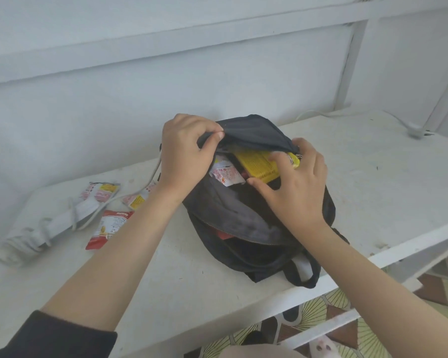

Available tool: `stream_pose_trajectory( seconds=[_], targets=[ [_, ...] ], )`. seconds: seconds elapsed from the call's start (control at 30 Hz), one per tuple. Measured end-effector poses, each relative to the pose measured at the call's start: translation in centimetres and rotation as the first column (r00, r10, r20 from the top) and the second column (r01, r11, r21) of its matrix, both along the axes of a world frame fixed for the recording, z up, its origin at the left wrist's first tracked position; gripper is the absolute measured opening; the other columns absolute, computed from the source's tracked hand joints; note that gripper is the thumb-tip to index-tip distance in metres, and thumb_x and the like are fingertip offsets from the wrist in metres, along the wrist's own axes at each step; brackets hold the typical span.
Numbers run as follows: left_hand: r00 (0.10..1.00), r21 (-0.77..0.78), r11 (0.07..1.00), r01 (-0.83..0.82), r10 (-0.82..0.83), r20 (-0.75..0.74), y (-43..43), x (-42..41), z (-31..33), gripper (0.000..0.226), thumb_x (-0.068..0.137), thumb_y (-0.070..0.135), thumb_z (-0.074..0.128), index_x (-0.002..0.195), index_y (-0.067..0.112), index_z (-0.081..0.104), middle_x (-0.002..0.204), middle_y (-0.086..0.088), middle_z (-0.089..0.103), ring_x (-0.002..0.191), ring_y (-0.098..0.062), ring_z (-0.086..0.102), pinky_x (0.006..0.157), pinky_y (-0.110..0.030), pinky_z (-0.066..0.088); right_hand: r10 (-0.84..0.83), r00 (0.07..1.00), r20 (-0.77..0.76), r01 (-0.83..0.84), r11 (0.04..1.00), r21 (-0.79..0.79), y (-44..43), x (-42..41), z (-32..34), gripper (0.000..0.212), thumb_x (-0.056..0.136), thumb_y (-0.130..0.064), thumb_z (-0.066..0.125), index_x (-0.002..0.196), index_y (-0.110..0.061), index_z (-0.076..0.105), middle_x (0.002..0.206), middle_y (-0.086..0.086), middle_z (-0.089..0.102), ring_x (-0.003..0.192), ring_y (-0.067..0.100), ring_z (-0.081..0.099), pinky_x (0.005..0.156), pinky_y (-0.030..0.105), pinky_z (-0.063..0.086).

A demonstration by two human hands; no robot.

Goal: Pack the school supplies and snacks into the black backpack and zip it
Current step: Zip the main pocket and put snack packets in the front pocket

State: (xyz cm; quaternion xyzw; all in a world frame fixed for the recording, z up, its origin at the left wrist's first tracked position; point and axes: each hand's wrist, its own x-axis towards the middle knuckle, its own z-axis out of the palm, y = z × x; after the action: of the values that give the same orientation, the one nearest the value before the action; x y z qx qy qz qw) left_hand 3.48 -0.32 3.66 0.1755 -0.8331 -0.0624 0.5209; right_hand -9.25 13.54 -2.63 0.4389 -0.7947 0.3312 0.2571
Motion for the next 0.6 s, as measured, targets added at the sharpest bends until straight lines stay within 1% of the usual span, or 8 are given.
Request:
stream_pose_trajectory(
  seconds=[0.07, 0.13, 0.23, 0.3, 0.37, 0.4, 0.47, 0.6],
  targets=[
    [1.0, 0.003, 1.0, -0.001, 0.001, 0.003, 0.0, 0.2, -0.2, 0.006, 0.08, 0.016, 0.067, 0.079, 0.015, 0.073, 0.082, 0.011, 0.068, 0.085, -0.015, 0.06, 0.08, -0.045, 0.048, 0.038, 0.999, -0.015, -0.038, 0.999, -0.016, -0.2, 0.8, -0.2, 0.041, 0.077, -0.049, 0.071, 0.096, -0.013, 0.064, 0.114, 0.017, 0.057, 0.097, 0.034, 0.054, 0.081, 0.039, 0.043],
    [1.0, 0.006, 1.0, 0.002, -0.002, 0.009, 0.0, 0.3, -0.2, 0.006, 0.08, 0.016, 0.067, 0.079, 0.015, 0.073, 0.082, 0.009, 0.07, 0.084, -0.016, 0.061, 0.079, -0.045, 0.048, 0.119, 0.993, 0.028, -0.119, 0.993, -0.007, 0.5, 1.5, -0.6, 0.038, 0.085, -0.047, 0.06, 0.097, -0.011, 0.063, 0.105, 0.012, 0.061, 0.091, 0.029, 0.058, 0.077, 0.033, 0.043],
    [1.0, 0.004, 1.0, 0.006, -0.006, 0.008, 0.0, 0.5, -0.4, 0.006, 0.08, 0.016, 0.067, 0.079, 0.015, 0.073, 0.082, 0.008, 0.07, 0.084, -0.016, 0.061, 0.079, -0.045, 0.048, 0.256, 0.96, 0.112, -0.261, 0.965, 0.036, 2.2, 1.9, -1.5, 0.045, 0.093, -0.045, 0.037, 0.109, -0.012, 0.062, 0.114, 0.006, 0.063, 0.104, 0.024, 0.059, 0.09, 0.029, 0.04],
    [1.0, -0.005, 1.0, 0.001, -0.001, 0.006, 0.0, 0.6, -0.6, 0.006, 0.081, 0.016, 0.067, 0.08, 0.015, 0.073, 0.082, 0.007, 0.07, 0.084, -0.016, 0.061, 0.079, -0.045, 0.048, 0.336, 0.93, 0.149, -0.357, 0.923, 0.142, 2.8, 1.6, -1.7, 0.057, 0.096, -0.047, 0.023, 0.127, -0.013, 0.056, 0.136, 0.005, 0.053, 0.128, 0.021, 0.047, 0.106, 0.031, 0.029],
    [1.0, -0.009, 1.0, 0.002, -0.002, 0.002, 0.1, 0.5, -0.7, 0.006, 0.081, 0.016, 0.067, 0.08, 0.015, 0.073, 0.083, 0.006, 0.071, 0.084, -0.017, 0.062, 0.079, -0.045, 0.048, 0.386, 0.908, 0.161, -0.418, 0.853, 0.312, 2.5, 0.8, -1.6, 0.073, 0.093, -0.055, 0.001, 0.145, -0.017, 0.036, 0.155, 0.0, 0.026, 0.143, 0.011, 0.016, 0.116, 0.033, 0.01],
    [1.0, -0.01, 1.0, 0.003, -0.003, -0.001, 0.1, 0.5, -0.8, 0.006, 0.081, 0.015, 0.066, 0.08, 0.015, 0.073, 0.083, 0.006, 0.071, 0.085, -0.017, 0.062, 0.079, -0.045, 0.048, 0.395, 0.904, 0.162, -0.427, 0.82, 0.382, 2.1, 0.4, -1.5, 0.078, 0.089, -0.058, -0.01, 0.149, -0.02, 0.024, 0.158, -0.003, 0.013, 0.143, 0.007, 0.002, 0.117, 0.033, 0.001],
    [1.0, -0.008, 1.0, -0.001, 0.001, -0.005, 0.3, 0.5, -0.8, 0.007, 0.081, 0.015, 0.066, 0.08, 0.014, 0.073, 0.083, 0.005, 0.071, 0.086, -0.017, 0.062, 0.08, -0.045, 0.048, 0.374, 0.917, 0.141, -0.394, 0.788, 0.473, 0.8, -0.2, -1.3, 0.08, 0.085, -0.058, -0.018, 0.151, -0.023, 0.01, 0.159, -0.005, 0.001, 0.142, 0.007, -0.008, 0.117, 0.035, -0.006],
    [1.0, -0.019, 1.0, -0.022, 0.022, 0.015, 0.2, 0.6, -0.8, 0.008, 0.083, 0.016, 0.066, 0.083, 0.014, 0.074, 0.085, 0.004, 0.072, 0.088, -0.016, 0.062, 0.079, -0.042, 0.049, 0.296, 0.955, 0.009, -0.254, 0.804, 0.538, -2.0, -0.8, -0.8, 0.083, 0.084, -0.058, -0.019, 0.152, -0.02, 0.012, 0.158, 0.001, 0.015, 0.146, 0.019, 0.009, 0.116, 0.04, -0.001]
  ],
)
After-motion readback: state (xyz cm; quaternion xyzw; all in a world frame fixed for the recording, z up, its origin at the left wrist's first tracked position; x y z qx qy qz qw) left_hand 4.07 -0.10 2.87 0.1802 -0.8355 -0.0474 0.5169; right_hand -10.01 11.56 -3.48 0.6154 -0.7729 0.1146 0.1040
